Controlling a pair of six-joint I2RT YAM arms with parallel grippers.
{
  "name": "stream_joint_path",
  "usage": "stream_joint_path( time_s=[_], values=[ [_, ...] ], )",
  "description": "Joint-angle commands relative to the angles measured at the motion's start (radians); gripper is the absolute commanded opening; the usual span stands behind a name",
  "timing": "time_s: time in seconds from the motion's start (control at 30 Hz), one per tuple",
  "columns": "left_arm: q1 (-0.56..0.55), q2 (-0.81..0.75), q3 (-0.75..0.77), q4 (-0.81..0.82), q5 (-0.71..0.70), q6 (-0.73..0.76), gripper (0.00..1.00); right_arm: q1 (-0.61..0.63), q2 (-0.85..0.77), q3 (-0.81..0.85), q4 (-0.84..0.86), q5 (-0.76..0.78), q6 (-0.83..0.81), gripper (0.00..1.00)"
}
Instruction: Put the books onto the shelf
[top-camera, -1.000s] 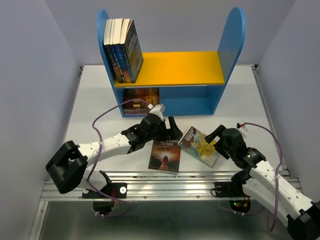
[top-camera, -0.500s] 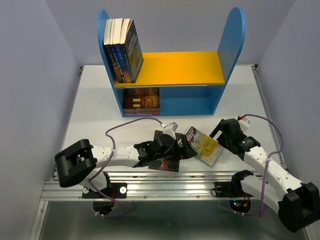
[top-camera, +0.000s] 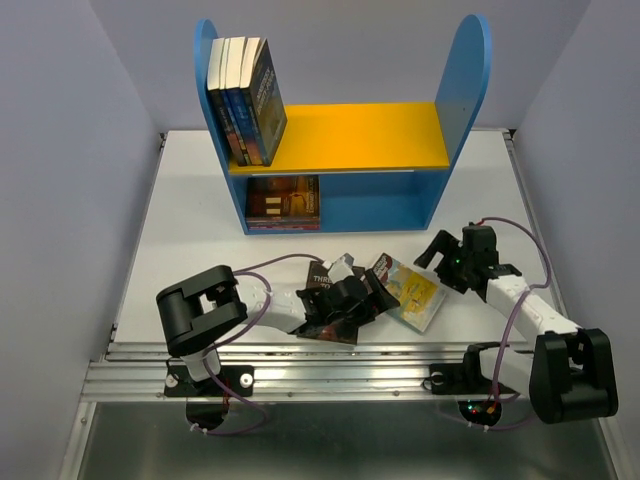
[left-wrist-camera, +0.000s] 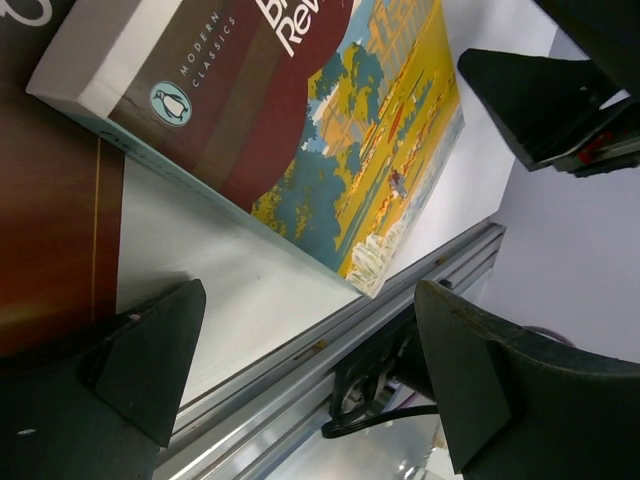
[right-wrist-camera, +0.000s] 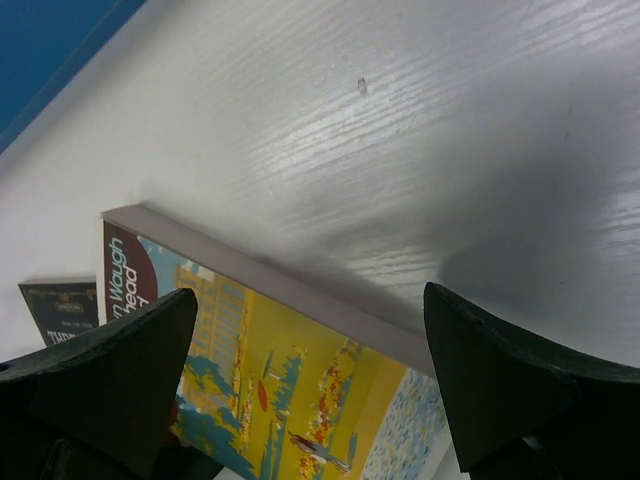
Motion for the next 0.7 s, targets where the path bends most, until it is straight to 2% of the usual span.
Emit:
stream_joint_path(
  time_s=[0.0,0.17,0.33,0.4,0.53,0.67],
  values=[
    [0.014,0.012,0.008,-0.003,-0.053,-0.064,0.99,-0.017,0.018,-0.042,0.08,-0.151,-0.062,1.0],
    [0.045,0.013,0.007,-0.015,-0.074,-0.075,0.98,-0.017,0.029,-0.067,0.084,-0.312,-0.08,0.98],
    [0.091,0.004,-0.026,-0.026,-0.082,-0.09,0.98,-0.017,-0.037,-0.102,0.085,-0.514,-0.094,0.96],
    [0.106,0.001,-0.033,-0.026,-0.082,-0.085,0.96,-0.017,-0.066,-0.111,0.085,-0.591,-0.086,0.94],
    [0.112,-0.004,-0.029,-0.033,-0.089,-0.076,0.81,-0.017,-0.106,-0.108,0.085,-0.669,-0.082,0.92],
    [0.112,0.001,-0.024,-0.04,-0.088,-0.073,0.75,-0.017,-0.112,-0.11,0.11,-0.769,-0.06,0.88]
  ],
)
